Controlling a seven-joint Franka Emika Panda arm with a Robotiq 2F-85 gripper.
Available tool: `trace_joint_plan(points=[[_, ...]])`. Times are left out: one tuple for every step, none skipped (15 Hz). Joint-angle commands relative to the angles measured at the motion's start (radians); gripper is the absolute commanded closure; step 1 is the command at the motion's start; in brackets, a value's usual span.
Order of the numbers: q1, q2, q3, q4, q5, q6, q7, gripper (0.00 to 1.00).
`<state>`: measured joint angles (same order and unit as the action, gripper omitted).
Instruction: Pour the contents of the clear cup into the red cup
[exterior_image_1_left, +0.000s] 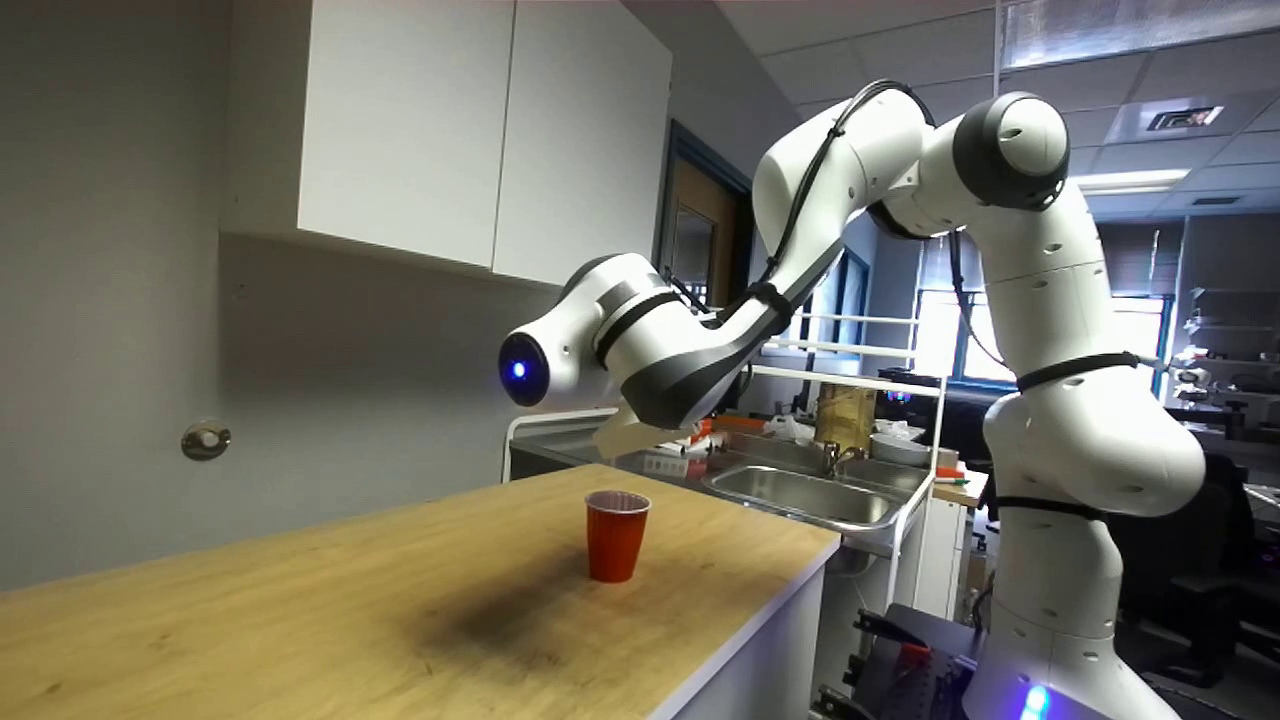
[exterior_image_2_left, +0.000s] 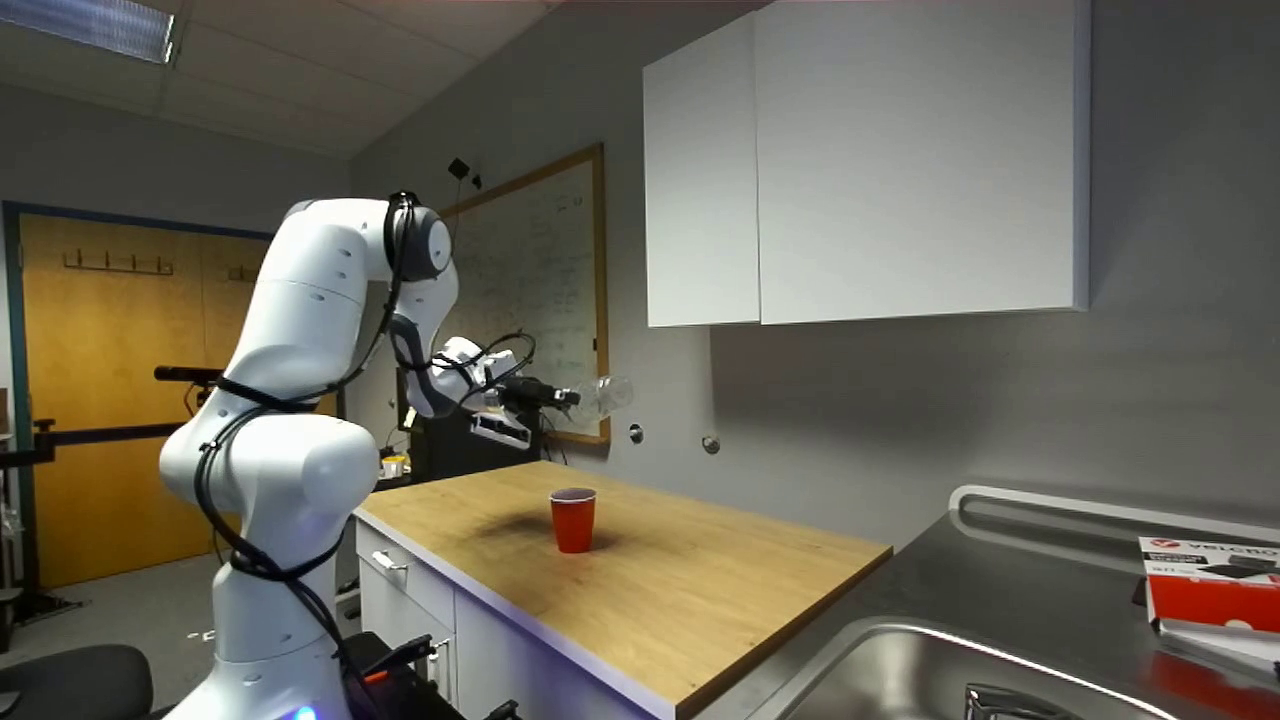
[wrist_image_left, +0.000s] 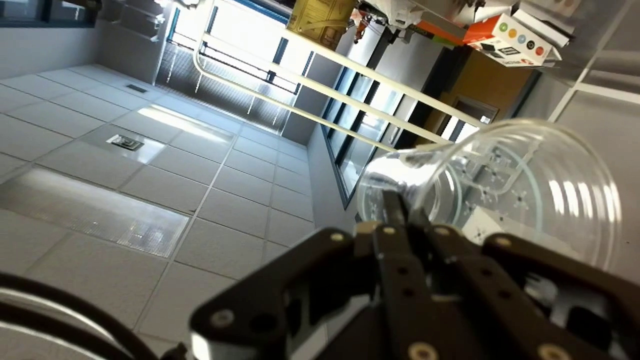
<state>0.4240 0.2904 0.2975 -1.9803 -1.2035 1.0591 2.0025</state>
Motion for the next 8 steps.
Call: trace_joint_plan(points=[[-0.032, -0.025, 0.015, 0.024, 0.076, 0.029, -0.019, 0.96], [-0.044, -0.044, 0.016, 0.027, 0.114, 0.06, -0.041, 0.96], [-0.057, -0.065, 0.015, 0.025, 0.145, 0.095, -0.06, 0.96], [-0.07, -0.088, 0.011, 0.021, 0.175, 0.13, -0.076, 0.96], [-0.084, -0.117, 0.007, 0.013, 0.201, 0.169, -0.099, 0.96], [-0.1, -0.154, 0.003, -0.004, 0.221, 0.217, -0.131, 0.96], [-0.116, -0.184, -0.003, -0.012, 0.248, 0.259, -0.162, 0.96], [-0.13, -0.214, -0.009, -0.021, 0.273, 0.304, -0.197, 0.96]])
